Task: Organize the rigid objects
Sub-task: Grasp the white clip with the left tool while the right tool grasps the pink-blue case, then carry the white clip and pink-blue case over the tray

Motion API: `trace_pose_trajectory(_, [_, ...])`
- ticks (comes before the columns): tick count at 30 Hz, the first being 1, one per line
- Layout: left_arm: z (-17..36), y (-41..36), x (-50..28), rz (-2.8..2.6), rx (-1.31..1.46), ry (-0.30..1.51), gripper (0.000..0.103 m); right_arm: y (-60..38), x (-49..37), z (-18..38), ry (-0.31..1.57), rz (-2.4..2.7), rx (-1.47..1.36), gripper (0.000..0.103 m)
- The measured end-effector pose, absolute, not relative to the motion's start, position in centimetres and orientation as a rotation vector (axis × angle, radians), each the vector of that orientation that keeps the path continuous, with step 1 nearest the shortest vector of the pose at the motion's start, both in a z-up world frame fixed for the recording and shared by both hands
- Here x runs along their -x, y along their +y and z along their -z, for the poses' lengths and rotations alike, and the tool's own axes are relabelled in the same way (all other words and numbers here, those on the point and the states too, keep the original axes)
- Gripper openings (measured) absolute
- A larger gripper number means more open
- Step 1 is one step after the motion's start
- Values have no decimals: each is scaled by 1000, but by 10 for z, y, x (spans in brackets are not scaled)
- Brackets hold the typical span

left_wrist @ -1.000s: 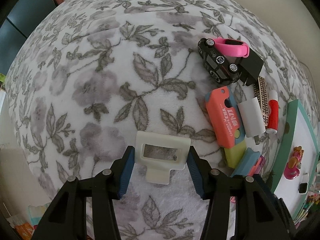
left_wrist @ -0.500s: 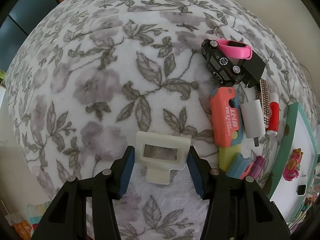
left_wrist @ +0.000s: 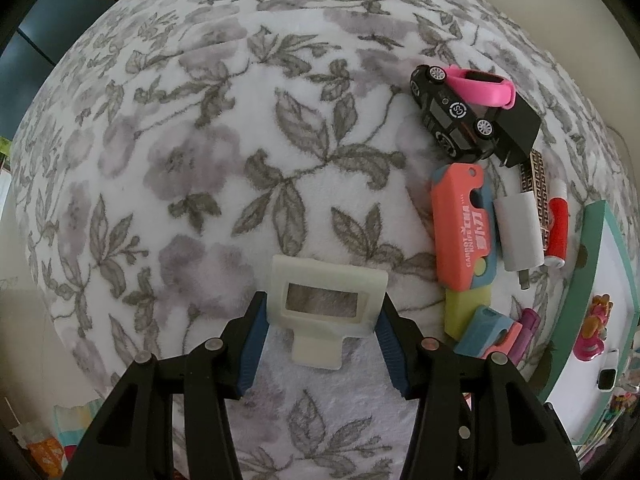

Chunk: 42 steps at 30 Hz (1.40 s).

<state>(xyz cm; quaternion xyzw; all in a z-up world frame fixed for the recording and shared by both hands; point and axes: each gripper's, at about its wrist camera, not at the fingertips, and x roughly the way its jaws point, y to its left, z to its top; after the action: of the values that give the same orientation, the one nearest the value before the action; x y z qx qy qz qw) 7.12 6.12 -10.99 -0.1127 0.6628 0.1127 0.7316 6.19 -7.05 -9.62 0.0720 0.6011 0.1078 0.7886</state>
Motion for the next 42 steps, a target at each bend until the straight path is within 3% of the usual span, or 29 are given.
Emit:
trace_pose_trajectory(15, [114,55,-73,-248,239,1447,53,-78,-58,94,1299,-250,-188,48])
trace_pose_trajectory(33, [60,58,-77,-250,239,1279,53,-114,-51,58,1218,-240,-315,47])
trace_pose_trajectory(42, [28,21,-74,-156,202,1218,53,-161,-48,32,1138,-90,-359,47])
